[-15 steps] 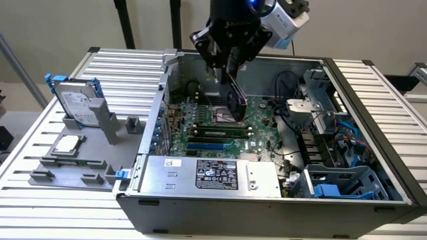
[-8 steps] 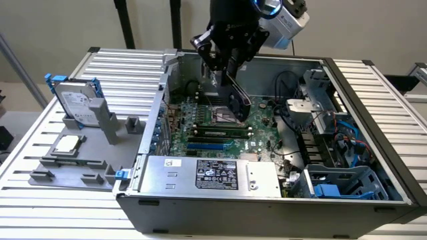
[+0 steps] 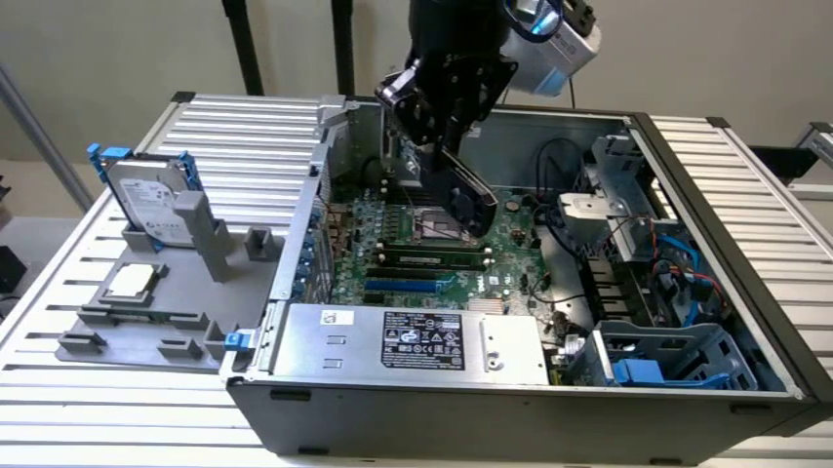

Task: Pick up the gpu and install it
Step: 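Insert the gpu into the slot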

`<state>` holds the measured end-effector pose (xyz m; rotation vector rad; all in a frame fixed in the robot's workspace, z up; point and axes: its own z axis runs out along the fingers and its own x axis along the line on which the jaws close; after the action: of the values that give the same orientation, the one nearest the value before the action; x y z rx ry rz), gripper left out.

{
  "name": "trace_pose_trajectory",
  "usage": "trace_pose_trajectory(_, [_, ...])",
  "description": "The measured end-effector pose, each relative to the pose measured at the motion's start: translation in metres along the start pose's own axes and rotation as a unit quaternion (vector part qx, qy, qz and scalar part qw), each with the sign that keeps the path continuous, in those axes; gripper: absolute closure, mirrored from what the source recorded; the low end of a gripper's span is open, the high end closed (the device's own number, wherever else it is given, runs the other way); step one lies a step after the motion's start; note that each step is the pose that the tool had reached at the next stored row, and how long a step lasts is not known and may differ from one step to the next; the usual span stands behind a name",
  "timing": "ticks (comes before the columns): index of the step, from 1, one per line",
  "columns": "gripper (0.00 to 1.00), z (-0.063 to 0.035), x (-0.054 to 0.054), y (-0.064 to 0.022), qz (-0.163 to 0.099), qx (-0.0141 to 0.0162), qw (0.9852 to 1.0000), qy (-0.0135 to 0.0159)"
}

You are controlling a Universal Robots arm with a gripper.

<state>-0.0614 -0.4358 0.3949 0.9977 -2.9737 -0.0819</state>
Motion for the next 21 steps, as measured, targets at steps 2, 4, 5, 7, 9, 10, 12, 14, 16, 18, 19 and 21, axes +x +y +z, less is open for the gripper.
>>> trace_pose_trajectory(2, [1.00, 0.0019, 0.000, -0.0001, -0.019, -0.0002, 0.9998, 0.0009])
trace_pose_trajectory(4, [1.00, 0.0039, 0.000, -0.0002, -0.037, -0.0003, 0.9993, 0.0017])
trace_pose_trajectory(5, [1.00, 0.0050, 0.000, -0.0002, -0.045, -0.0004, 0.9990, 0.0021])
trace_pose_trajectory(7, [1.00, 0.0071, 0.000, -0.0004, -0.064, -0.0006, 0.9979, 0.0030])
trace_pose_trajectory(9, [1.00, 0.0094, 0.000, -0.0005, -0.082, -0.0007, 0.9966, 0.0038])
trace_pose_trajectory(10, [1.00, 0.0107, 0.000, -0.0005, -0.091, -0.0008, 0.9959, 0.0042])
trace_pose_trajectory(12, [1.00, 0.0131, 0.000, -0.0007, -0.109, -0.0009, 0.9940, 0.0050])
trace_pose_trajectory(14, [1.00, 0.0156, 0.000, -0.0008, -0.128, -0.0011, 0.9918, 0.0058])
trace_pose_trajectory(16, [1.00, 0.0179, 0.000, -0.0009, -0.145, -0.0012, 0.9893, 0.0066])
trace_pose_trajectory(18, [1.00, 0.0201, 0.000, -0.0010, -0.163, -0.0014, 0.9865, 0.0075])
trace_pose_trajectory(19, [1.00, 0.0211, 0.000, -0.0011, -0.172, -0.0015, 0.9851, 0.0079])
trace_pose_trajectory(21, [1.00, 0.0229, 0.000, -0.0011, -0.190, -0.0017, 0.9818, 0.0087])
